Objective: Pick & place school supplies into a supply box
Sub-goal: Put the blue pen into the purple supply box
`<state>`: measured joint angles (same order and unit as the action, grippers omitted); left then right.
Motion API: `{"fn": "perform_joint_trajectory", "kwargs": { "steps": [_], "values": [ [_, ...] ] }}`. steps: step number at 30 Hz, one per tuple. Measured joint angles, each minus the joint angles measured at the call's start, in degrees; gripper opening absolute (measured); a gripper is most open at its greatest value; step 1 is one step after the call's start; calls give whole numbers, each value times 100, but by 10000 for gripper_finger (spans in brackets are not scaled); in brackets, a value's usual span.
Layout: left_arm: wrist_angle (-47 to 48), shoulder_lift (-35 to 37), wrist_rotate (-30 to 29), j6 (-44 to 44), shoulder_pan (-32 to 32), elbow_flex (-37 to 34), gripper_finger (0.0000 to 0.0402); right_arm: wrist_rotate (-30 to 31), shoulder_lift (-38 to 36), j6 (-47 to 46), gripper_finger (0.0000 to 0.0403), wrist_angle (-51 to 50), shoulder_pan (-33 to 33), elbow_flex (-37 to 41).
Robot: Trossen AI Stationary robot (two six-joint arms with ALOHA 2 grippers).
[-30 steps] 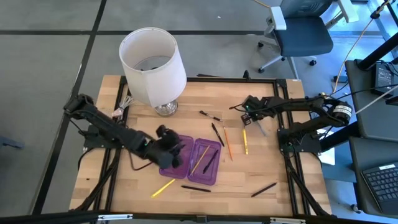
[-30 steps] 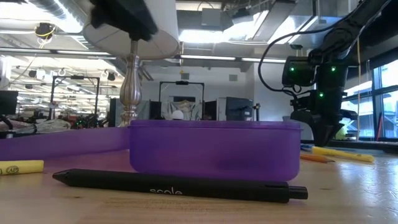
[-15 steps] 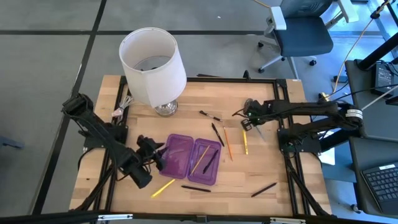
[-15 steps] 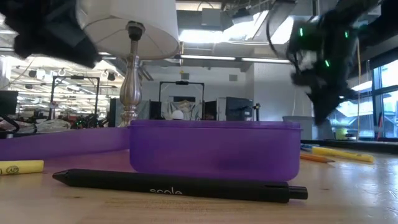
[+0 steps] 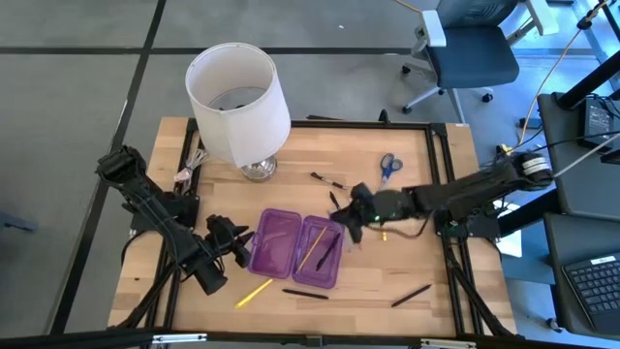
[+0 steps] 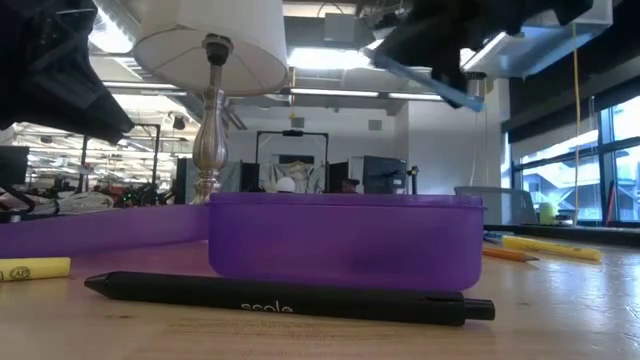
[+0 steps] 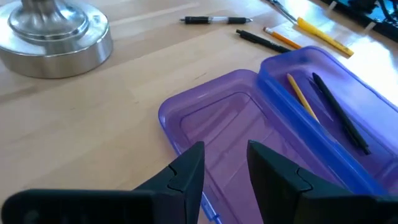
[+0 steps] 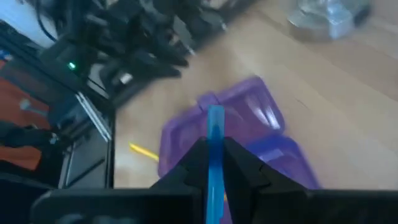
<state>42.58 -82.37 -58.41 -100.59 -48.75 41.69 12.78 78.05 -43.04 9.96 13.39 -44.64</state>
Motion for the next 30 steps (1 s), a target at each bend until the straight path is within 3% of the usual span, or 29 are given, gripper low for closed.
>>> {"fn": "perform_joint_trajectory", "kwargs": {
  "steps": [3,10,20,30],
  "values": [
    [-153,0,0,191,4,0,115,301,553,-14,37,637,124,0],
    [-367,0,20,343,2,0,113,313,1813,-478,39,1455,127,-56],
    [-383,0,121,343,4,0,113,114,2852,-632,41,1339,127,-729],
    [-384,0,152,386,4,0,115,62,3019,-1382,42,120,127,-955]
  ]
}}
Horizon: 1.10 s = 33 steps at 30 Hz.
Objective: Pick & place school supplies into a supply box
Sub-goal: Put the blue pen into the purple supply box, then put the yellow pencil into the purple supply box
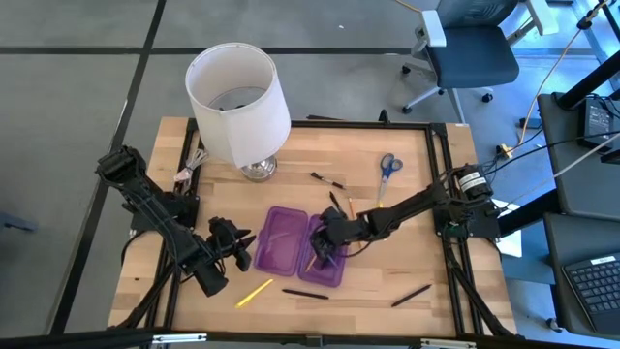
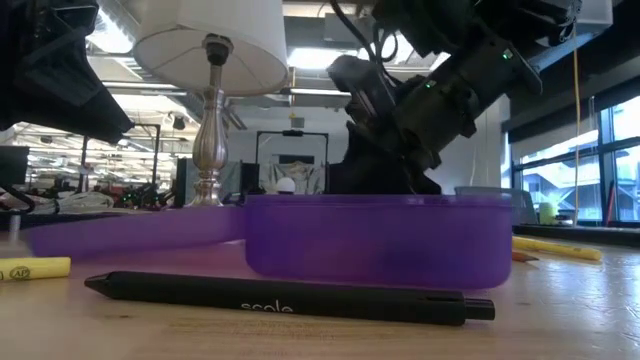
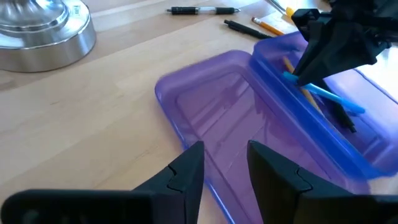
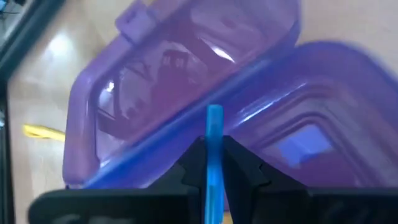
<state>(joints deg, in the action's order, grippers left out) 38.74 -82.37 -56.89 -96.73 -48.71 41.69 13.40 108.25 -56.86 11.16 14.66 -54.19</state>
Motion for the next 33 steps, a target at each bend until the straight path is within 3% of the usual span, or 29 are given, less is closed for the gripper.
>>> {"fn": "perform_joint_trajectory", "kwargs": {
  "steps": [7,16,22,26,33],
  "values": [
    [-157,0,0,0,0,0,115,-471,7,288,53,-86,-11,2],
    [-419,0,120,34,0,2,112,-1055,-15,646,141,-334,-22,2],
    [-446,0,91,90,0,2,115,-1058,-561,851,163,-724,-22,4],
    [-450,-2,93,92,0,2,115,-601,-1345,604,164,-1701,69,0],
    [-431,-2,123,219,0,2,116,898,-2582,-897,164,-4887,288,0]
  ]
}}
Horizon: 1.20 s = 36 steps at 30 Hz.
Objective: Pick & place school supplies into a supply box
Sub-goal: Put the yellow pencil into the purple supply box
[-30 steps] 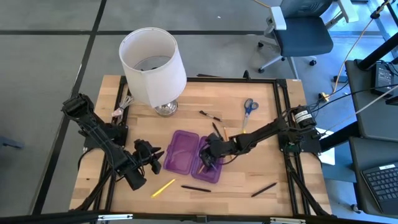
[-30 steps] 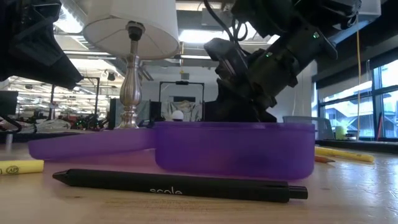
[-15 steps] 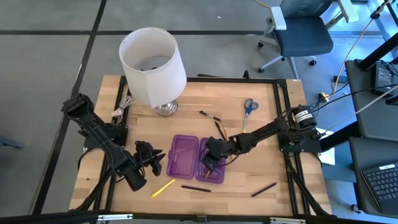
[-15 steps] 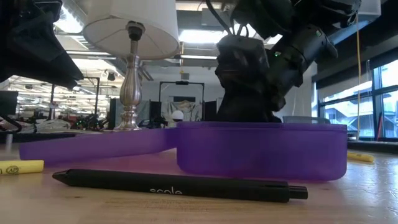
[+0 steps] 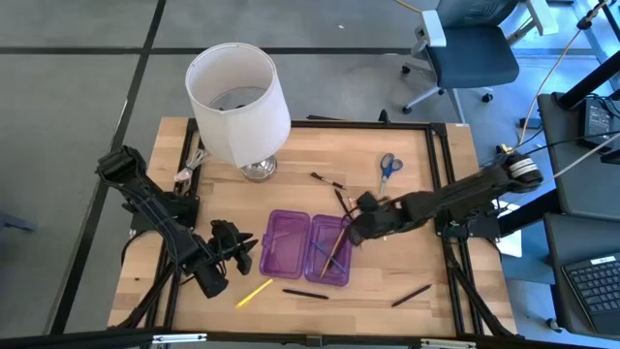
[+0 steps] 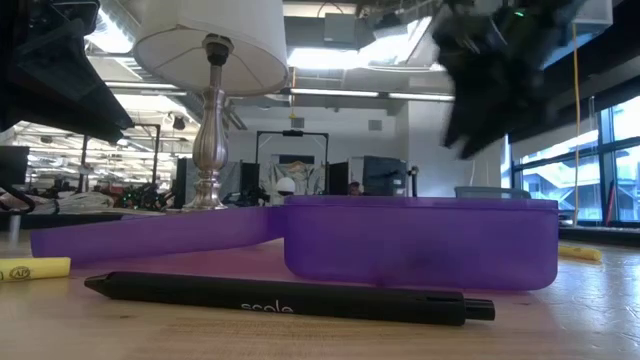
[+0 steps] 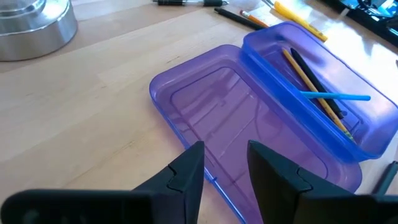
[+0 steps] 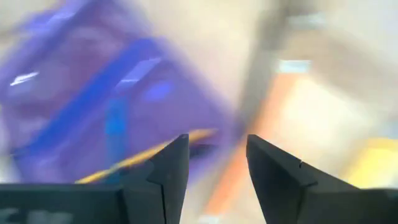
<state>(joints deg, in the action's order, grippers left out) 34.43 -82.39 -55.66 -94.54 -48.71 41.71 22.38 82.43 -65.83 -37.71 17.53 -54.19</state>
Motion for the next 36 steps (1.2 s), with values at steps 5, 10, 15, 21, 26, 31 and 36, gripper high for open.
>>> {"fn": "perform_joint_trajectory", "kwargs": {
  "steps": [5,10,15,21,26,31,36],
  "values": [
    [-2,0,2,78,0,0,113,416,-167,-664,165,-1501,-42,112],
    [-2,0,2,80,0,0,113,281,-142,-1176,165,-1566,-293,512],
    [-4,0,2,80,0,0,115,-92,-144,-1211,165,-1277,-575,894],
    [-4,0,4,80,0,0,114,-394,-144,-1149,165,-328,-799,1441],
    [-3,0,4,80,0,0,116,-457,-144,-1153,165,64,-806,1740],
    [-4,0,4,80,0,0,112,-592,-144,-1148,164,743,-806,2120],
    [-4,0,4,80,0,0,114,-550,-168,-1120,141,894,-802,2282]
  ]
}}
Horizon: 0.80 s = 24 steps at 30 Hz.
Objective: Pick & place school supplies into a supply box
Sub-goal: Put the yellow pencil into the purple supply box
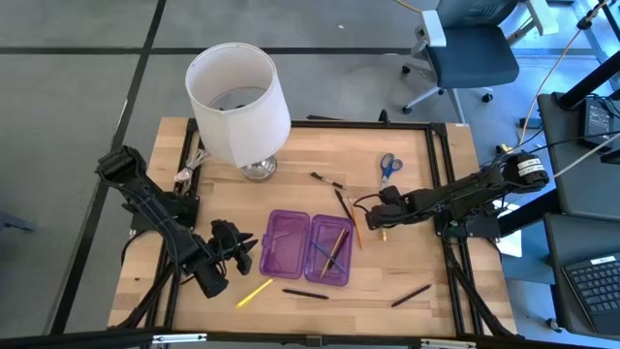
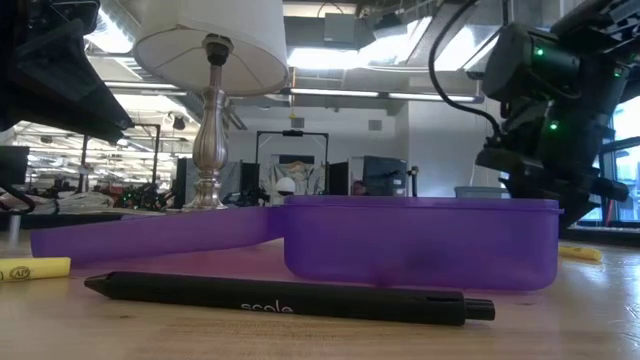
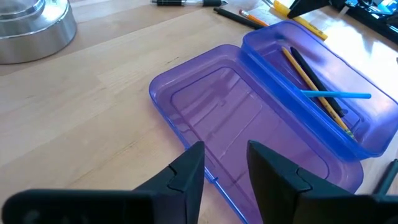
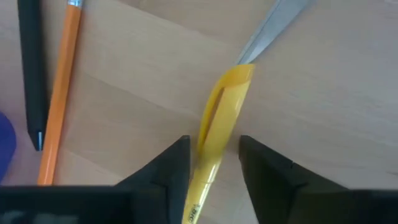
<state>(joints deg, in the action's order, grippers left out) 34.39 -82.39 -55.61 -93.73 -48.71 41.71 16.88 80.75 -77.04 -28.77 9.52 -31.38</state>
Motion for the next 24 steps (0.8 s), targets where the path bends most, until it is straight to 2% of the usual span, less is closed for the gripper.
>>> {"fn": "perform_joint_trajectory", "kwargs": {
  "steps": [9,14,19,24],
  "values": [
    [2,0,0,0,0,0,114,46,4,300,48,-44,0,20],
    [0,0,-2,0,0,0,116,-2,-32,403,45,-178,84,-122],
    [4,0,-2,0,0,0,113,-81,-120,583,55,-261,371,-698],
    [4,0,-2,63,0,0,116,278,-120,1199,48,503,700,-1377]
  ]
}}
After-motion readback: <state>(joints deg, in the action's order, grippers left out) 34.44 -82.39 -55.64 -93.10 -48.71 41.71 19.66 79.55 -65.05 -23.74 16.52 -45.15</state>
